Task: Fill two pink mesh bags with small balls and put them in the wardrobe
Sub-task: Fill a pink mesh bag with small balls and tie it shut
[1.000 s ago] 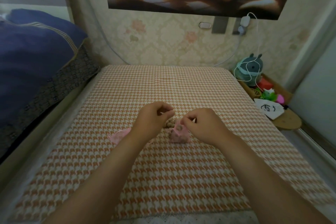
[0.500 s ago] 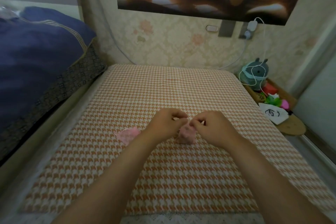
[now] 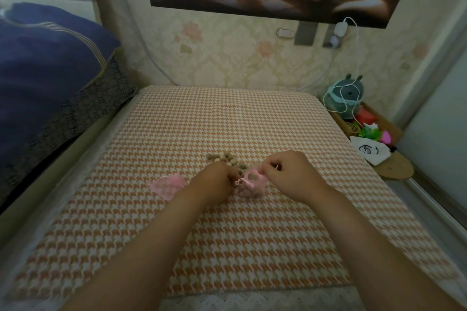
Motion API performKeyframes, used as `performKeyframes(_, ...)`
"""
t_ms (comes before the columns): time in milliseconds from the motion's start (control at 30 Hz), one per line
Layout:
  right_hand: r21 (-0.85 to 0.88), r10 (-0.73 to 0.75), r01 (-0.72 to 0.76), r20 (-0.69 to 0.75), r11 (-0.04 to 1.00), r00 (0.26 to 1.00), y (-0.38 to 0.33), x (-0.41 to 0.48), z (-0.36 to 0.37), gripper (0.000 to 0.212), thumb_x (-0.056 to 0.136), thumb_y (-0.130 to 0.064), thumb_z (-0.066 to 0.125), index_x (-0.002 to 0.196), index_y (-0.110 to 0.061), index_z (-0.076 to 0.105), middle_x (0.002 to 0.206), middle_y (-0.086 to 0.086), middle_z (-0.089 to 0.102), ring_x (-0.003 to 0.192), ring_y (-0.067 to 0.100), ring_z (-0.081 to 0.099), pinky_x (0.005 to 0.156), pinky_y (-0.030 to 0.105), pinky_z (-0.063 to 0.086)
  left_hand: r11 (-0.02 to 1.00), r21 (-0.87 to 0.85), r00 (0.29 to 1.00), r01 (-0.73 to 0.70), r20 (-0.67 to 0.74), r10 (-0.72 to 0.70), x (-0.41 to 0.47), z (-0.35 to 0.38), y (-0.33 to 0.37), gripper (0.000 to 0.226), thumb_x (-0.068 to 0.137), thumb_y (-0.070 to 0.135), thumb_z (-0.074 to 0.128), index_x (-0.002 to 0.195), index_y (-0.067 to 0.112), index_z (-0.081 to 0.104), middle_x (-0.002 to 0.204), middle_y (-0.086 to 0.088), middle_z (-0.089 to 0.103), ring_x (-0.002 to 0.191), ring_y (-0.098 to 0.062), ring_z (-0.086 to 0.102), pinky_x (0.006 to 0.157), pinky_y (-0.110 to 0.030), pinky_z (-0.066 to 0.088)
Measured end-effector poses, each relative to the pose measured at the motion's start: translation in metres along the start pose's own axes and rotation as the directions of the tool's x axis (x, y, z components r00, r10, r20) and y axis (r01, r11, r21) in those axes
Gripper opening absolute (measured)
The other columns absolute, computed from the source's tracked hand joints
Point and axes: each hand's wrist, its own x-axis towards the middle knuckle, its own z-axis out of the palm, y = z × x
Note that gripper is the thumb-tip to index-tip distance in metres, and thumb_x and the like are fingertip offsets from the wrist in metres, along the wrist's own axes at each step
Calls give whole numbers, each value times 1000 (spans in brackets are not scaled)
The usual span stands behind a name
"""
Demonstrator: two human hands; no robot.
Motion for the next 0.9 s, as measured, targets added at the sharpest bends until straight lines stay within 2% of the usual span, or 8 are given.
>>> performKeyframes(133,-19,5,-5,-2,1000,1000,1,0,-1,27,92,-32,55,79,-24,78,73,-12,72,64,13,65,63,46,58,999,38,999,23,-44,-22,3,7,-3,19,82,15,63,87,31,73,81,6,70,79,-19,64,72,-32,54)
performKeyframes(233,-23,4,-4,3,1000,1000,2,0,-1,30,92,-36,55,78,-20,76,71,-3,71,65,20,65,63,47,57,996,64,997,63,-56,-60,4,8,-7,15,80,26,68,88,38,69,85,14,69,84,-14,63,77,-36,55)
performKeyframes(367,-12,4,-4,11,1000,1000,3,2,0,33,93,-38,52,80,-18,76,77,-1,73,69,18,67,66,45,58,993,71,995,92,-55,-88,6,8,-10,12,81,33,69,92,38,67,91,14,68,88,-14,63,80,-38,55)
performKeyframes(467,-18,2,-2,13,1000,1000,2,2,1,33,93,-35,51,79,-17,75,80,-1,74,72,17,68,69,45,59,989,-85,977,121,-168,-134,7,-2,-5,3,87,38,67,86,36,64,90,11,68,85,-13,64,82,-38,54)
performKeyframes(567,-37,9,-9,8,999,1000,2,2,0,32,91,-34,50,79,-15,74,77,-1,74,71,19,68,67,46,58,960,-278,949,19,-297,-105,6,-19,16,5,89,36,66,91,32,66,88,12,66,79,-6,62,72,-27,53)
performKeyframes(633,-58,11,-11,6,998,1000,0,2,-1,31,89,-33,50,79,-16,74,76,-1,73,69,19,66,65,45,57,940,-338,956,-55,-289,-48,1,-27,32,4,89,35,67,92,31,67,90,14,65,75,-3,61,65,-18,49)
performKeyframes(800,-88,14,-11,29,996,999,-8,-1,-7,22,90,-25,55,86,-27,77,71,-3,71,55,14,58,52,33,48,972,-221,977,-84,-208,37,-4,-17,42,13,87,41,67,94,31,71,101,15,60,83,1,60,72,-21,49)
performKeyframes(900,-109,15,-11,34,994,999,-10,-1,-6,22,90,-25,56,91,-28,78,78,-4,73,64,14,63,60,36,55,979,-201,987,-40,-162,7,-4,-17,40,17,86,40,67,99,31,73,97,16,65,80,3,59,74,-24,49)
